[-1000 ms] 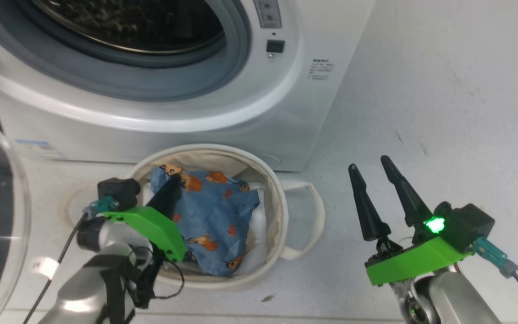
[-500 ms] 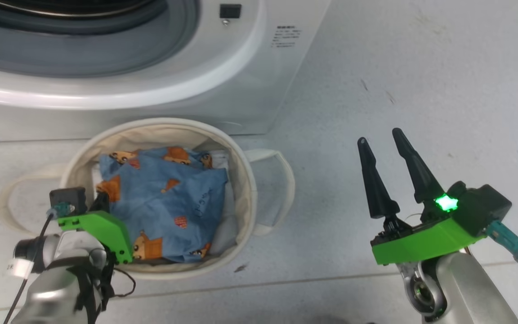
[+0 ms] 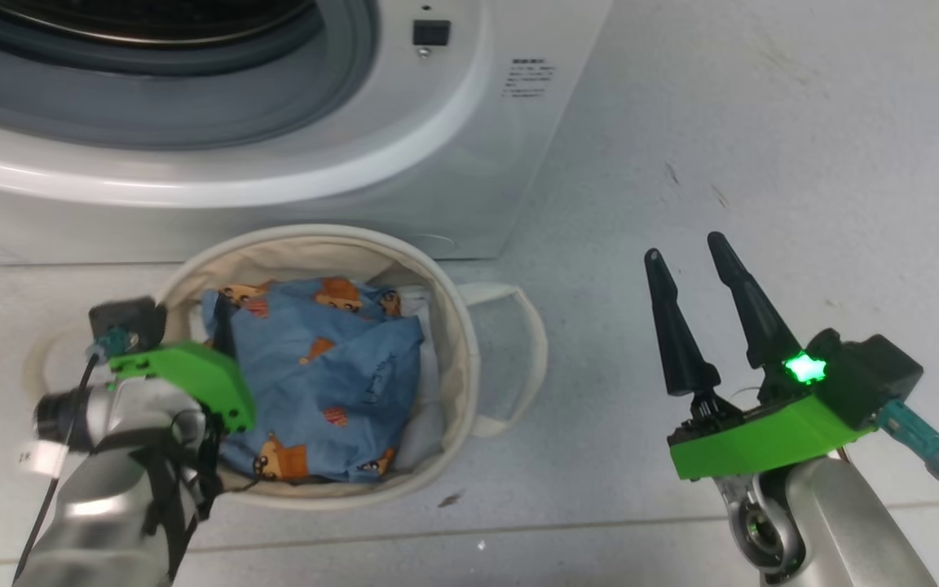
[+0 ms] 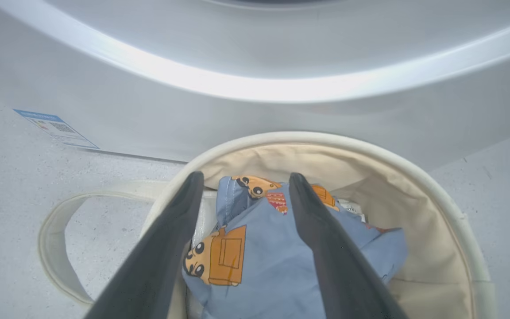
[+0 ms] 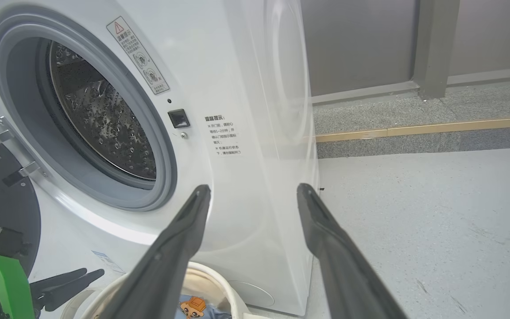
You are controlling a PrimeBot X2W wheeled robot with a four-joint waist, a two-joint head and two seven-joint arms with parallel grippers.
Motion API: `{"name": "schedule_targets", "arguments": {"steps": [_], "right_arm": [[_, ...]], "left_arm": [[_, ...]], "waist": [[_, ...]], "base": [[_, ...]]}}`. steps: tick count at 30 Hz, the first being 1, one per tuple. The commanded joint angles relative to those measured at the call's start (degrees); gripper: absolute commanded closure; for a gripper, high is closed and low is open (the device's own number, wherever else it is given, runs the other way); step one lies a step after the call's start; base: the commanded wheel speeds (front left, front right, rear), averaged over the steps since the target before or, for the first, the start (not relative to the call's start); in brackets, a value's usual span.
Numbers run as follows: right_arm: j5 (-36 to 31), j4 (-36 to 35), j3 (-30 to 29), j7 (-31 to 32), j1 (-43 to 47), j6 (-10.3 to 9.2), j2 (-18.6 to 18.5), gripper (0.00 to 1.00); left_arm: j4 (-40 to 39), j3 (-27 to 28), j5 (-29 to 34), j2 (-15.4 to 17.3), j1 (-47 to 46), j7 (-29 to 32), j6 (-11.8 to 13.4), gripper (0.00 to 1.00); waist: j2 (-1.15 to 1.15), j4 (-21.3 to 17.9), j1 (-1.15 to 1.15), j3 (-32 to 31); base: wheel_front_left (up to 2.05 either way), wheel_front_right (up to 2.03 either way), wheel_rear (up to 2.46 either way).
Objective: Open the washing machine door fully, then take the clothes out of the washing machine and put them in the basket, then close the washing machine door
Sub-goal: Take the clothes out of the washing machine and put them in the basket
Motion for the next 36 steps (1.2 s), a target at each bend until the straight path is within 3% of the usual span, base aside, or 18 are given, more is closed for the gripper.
{"name": "schedule_targets", "arguments": {"steps": [1,10,16,26,36], "right_arm": [[0.2,-1.5,1.3,-0.7,-0.2,0.43,0.1,0.00],[1.0,0.0,1.8,-0.7,1.1,0.43,-0.2,0.00],[1.7,1.2,2.4,-0.7,2.0,0.43,-0.8,0.00],[2.4,2.5,3.5,-0.7,3.4,0.43,-1.4,0.00],[2.5,2.5,3.9,-0.6,4.5,0.43,-2.2,0.00]], "left_arm": [[-1.8,2.0,0.8,1.9,0.1,-0.8,0.3,0.00],[-24.6,12.3,10.9,3.4,9.9,-0.8,-3.8,0.00],[-41.9,18.7,15.0,3.1,20.1,-0.8,-9.7,0.00],[-58.5,21.4,17.1,4.0,32.2,-0.8,-12.3,0.00],[-62.9,22.5,16.2,4.3,37.0,-0.7,-11.6,0.00]], "waist": [[0.00,1.2,0.00,-1.2],[0.00,5.3,0.00,-6.2],[0.00,8.4,0.00,-10.5],[0.00,10.6,0.00,-15.6],[0.00,11.8,0.00,-17.7]], "base": [[0.00,0.00,0.00],[0.00,0.00,0.00],[0.00,0.00,0.00],[0.00,0.00,0.00],[0.00,0.00,0.00]]}}
